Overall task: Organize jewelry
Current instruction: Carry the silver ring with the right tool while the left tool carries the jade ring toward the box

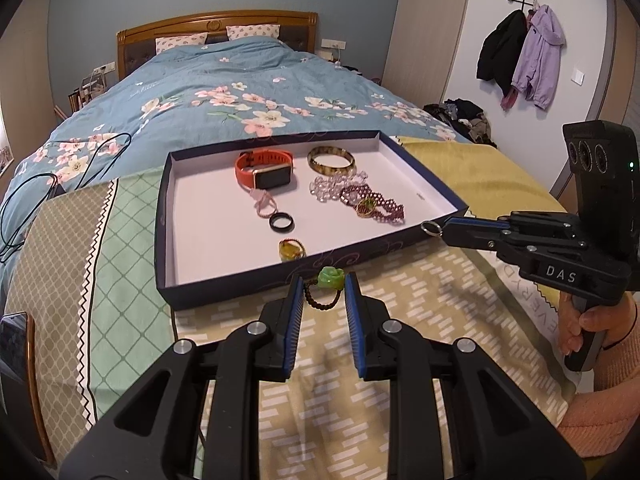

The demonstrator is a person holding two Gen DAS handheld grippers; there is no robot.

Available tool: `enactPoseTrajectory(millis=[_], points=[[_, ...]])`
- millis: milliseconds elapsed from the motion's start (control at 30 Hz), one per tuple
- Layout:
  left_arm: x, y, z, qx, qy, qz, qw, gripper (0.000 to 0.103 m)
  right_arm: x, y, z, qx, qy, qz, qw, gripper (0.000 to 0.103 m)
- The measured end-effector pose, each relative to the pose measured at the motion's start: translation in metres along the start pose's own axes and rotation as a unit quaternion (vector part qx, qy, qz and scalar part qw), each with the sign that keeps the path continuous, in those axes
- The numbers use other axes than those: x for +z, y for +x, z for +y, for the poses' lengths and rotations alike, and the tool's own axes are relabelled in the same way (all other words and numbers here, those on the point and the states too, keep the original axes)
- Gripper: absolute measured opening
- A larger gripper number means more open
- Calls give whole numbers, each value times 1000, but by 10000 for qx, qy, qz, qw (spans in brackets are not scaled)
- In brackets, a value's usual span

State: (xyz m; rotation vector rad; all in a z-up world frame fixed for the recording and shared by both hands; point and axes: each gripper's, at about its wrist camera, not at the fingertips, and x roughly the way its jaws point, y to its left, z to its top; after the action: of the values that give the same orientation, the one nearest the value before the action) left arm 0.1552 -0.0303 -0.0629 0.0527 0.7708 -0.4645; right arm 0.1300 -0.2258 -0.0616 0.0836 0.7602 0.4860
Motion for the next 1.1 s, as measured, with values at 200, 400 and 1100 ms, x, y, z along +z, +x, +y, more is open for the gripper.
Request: enactPoseTrajectory(millis=[200,400,1100], points=[[5,-3,-5,-8,28,-93,10000,21,2,0,0,6,5,-62,10000,3],[8,-4,-5,3,24,-158,9999,21,4,-1,0,11,8,-110,9999,3],[23,-3,-2,83,5,-332,9994,21,20,-1,1,13,-67,-264,9996,3]])
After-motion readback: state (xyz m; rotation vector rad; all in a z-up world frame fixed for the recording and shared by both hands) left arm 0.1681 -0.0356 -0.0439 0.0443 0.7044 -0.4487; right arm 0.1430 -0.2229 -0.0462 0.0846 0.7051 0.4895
